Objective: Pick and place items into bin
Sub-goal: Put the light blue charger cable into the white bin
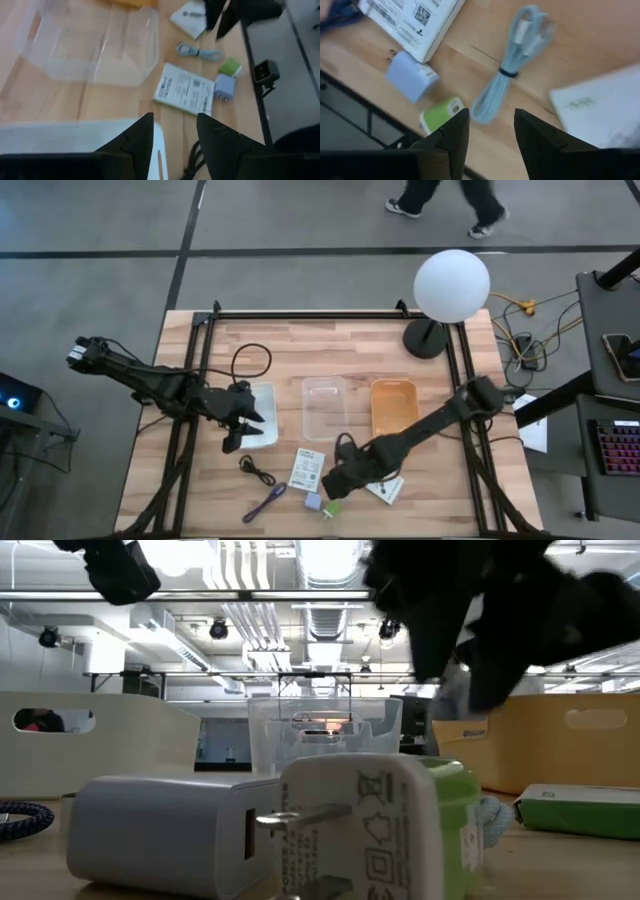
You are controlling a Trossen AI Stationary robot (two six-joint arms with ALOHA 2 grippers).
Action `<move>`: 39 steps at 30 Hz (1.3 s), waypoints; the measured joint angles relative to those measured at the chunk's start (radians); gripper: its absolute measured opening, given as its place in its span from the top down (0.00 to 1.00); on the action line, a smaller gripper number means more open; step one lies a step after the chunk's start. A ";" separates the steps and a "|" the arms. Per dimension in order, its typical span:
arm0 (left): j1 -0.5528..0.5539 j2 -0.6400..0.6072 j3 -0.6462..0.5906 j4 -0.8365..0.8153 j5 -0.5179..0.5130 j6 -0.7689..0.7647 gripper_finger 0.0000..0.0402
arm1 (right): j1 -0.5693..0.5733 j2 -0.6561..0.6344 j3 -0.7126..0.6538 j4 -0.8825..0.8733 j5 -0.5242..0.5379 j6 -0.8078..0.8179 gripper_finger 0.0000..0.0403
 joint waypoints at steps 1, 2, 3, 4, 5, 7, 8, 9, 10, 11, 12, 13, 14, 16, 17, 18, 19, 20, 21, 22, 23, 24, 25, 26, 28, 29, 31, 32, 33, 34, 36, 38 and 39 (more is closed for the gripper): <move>0.000 0.007 0.000 0.014 0.000 0.013 0.66 | 0.002 0.028 0.020 0.004 0.000 0.000 0.64; -0.001 0.017 0.000 0.015 0.000 0.021 0.66 | 0.002 0.061 0.042 -0.004 0.000 0.000 0.63; -0.002 0.030 0.000 0.017 0.000 0.021 0.66 | 0.004 0.091 0.070 -0.012 0.001 0.001 0.63; -0.004 0.041 0.000 0.018 0.001 0.021 0.66 | 0.006 0.121 0.103 -0.025 0.009 0.004 0.62; -0.007 0.052 0.000 0.015 0.005 0.020 0.66 | 0.010 0.149 0.137 -0.055 0.016 0.005 0.62; -0.015 0.072 0.000 0.017 0.027 0.017 0.66 | 0.019 0.204 0.217 -0.152 0.018 0.011 0.61; -0.022 0.078 0.000 0.015 0.037 0.001 0.66 | 0.025 0.227 0.259 -0.209 0.016 0.024 0.61; -0.028 0.086 0.000 0.017 0.049 -0.013 0.66 | 0.032 0.253 0.302 -0.285 0.017 0.036 0.61; -0.035 0.093 0.000 0.018 0.051 -0.027 0.66 | 0.040 0.276 0.345 -0.367 0.019 0.046 0.61; -0.041 0.098 0.000 0.017 0.052 -0.029 0.66 | 0.048 0.297 0.388 -0.428 0.022 0.057 0.61; -0.050 0.103 0.000 0.017 0.052 -0.030 0.66 | 0.057 0.317 0.429 -0.471 0.030 0.067 0.61; -0.058 0.109 0.000 0.024 0.049 -0.030 0.66 | 0.066 0.332 0.466 -0.505 0.035 0.079 0.61; -0.064 0.113 0.000 0.034 0.048 -0.030 0.66 | 0.073 0.345 0.501 -0.529 0.039 0.094 0.61; -0.070 0.117 0.000 0.035 0.049 -0.030 0.66 | 0.089 0.366 0.554 -0.517 0.048 0.119 0.61; -0.072 0.122 0.000 0.044 0.049 -0.031 0.66 | 0.096 0.376 0.575 -0.512 0.062 0.132 0.61; -0.072 0.124 0.001 0.047 0.049 -0.031 0.66 | 0.102 0.387 0.595 -0.512 0.074 0.145 0.61; -0.072 0.125 0.001 0.043 0.049 -0.031 0.66 | 0.107 0.396 0.610 -0.519 0.086 0.164 0.61; -0.075 0.124 0.000 0.042 0.048 -0.031 0.66 | 0.112 0.407 0.620 -0.524 0.090 0.181 0.61; -0.077 0.121 0.000 0.047 0.046 -0.032 0.66 | 0.115 0.413 0.626 -0.525 0.092 0.194 0.61; -0.078 0.118 0.001 0.051 0.046 -0.031 0.66 | 0.119 0.420 0.629 -0.527 0.093 0.211 0.61; -0.079 0.114 0.001 0.047 0.047 -0.030 0.66 | 0.122 0.425 0.632 -0.530 0.094 0.228 0.61; -0.079 0.112 0.001 0.044 0.047 -0.028 0.66 | 0.125 0.427 0.634 -0.531 0.098 0.241 0.61; -0.080 0.108 0.001 0.045 0.047 -0.025 0.66 | 0.128 0.431 0.634 -0.531 0.107 0.247 0.61; -0.079 0.104 0.001 0.044 0.048 -0.022 0.66 | 0.128 0.432 0.632 -0.525 0.112 0.258 0.61; -0.080 0.094 0.001 0.036 0.047 -0.021 0.66 | 0.128 0.432 0.630 -0.530 0.117 0.283 0.61; -0.081 0.091 0.001 0.031 0.047 -0.021 0.66 | 0.127 0.432 0.631 -0.538 0.121 0.288 0.61; -0.082 0.084 0.001 0.033 0.047 -0.021 0.66 | 0.116 0.432 0.646 -0.588 0.123 0.289 0.61; -0.083 0.079 0.001 0.031 0.048 -0.021 0.66 | 0.109 0.432 0.656 -0.625 0.120 0.294 0.61; -0.084 0.072 0.001 0.032 0.048 -0.020 0.66 | 0.102 0.431 0.666 -0.662 0.117 0.307 0.61; -0.084 0.066 0.001 0.032 0.048 -0.020 0.66 | 0.096 0.431 0.678 -0.701 0.116 0.317 0.61; -0.085 0.053 0.001 0.032 0.048 -0.012 0.66 | 0.083 0.427 0.701 -0.749 0.119 0.318 0.61; -0.084 0.040 0.001 0.032 0.047 0.010 0.66 | 0.067 0.421 0.713 -0.757 0.118 0.305 0.61; -0.084 0.034 0.001 0.032 0.047 0.022 0.66 | 0.058 0.419 0.715 -0.753 0.112 0.299 0.61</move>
